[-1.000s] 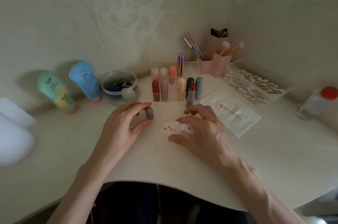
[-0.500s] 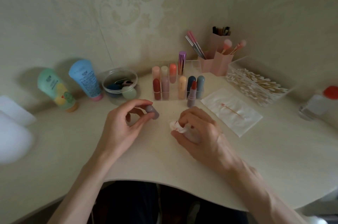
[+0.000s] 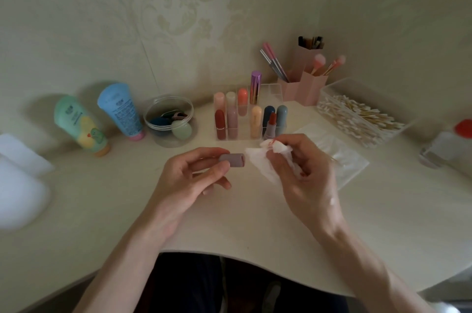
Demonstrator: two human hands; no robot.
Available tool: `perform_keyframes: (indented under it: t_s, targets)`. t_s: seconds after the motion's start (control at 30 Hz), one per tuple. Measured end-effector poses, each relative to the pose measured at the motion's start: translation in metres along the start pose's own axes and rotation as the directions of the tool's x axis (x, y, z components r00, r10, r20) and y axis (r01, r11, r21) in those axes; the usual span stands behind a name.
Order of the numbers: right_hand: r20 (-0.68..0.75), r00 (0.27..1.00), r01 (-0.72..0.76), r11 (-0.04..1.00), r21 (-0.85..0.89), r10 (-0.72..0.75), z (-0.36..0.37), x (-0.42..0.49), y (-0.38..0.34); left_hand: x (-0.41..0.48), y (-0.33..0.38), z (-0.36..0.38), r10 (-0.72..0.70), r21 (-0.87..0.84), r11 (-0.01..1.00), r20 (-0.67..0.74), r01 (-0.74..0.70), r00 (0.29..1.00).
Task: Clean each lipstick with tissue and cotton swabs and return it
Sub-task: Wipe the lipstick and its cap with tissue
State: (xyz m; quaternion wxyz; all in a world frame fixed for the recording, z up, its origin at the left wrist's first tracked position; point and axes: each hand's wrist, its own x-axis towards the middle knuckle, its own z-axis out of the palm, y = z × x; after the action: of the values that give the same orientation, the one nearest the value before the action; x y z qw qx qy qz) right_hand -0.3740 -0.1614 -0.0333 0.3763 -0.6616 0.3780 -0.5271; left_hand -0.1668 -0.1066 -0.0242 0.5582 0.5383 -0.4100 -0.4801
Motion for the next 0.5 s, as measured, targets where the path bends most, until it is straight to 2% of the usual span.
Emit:
perform_keyframes:
  t_s: [0.1, 0.27, 0.37, 0.5]
  targets:
    - [-0.057, 0.998, 0.021, 0.999, 0.038, -0.019, 0.0, -0.001, -0.004, -0.002, 0.001, 0.007, -0.028, -0.021, 0.999, 0.017, 0.029, 0.999]
    - [0.083, 0.995, 0.046, 0.998, 0.033, -0.048, 0.004, -0.005, -0.007, -0.003, 0.0, 0.014, -0.041, -0.046, 0.998, -0.021, 0.04, 0.999]
    - [0.118, 0.977, 0.179, 0.984, -0.013, -0.176, 0.004, -0.003, -0.001, -0.004, -0.001, 0.016, -0.04, -0.061, 0.998, -0.077, 0.035, 0.996]
    - [0.132, 0.977, 0.176, 0.984, -0.034, -0.17, 0.006, -0.004, 0.006, -0.004, -0.001, 0.015, -0.019, -0.098, 0.995, -0.094, 0.01, 0.995]
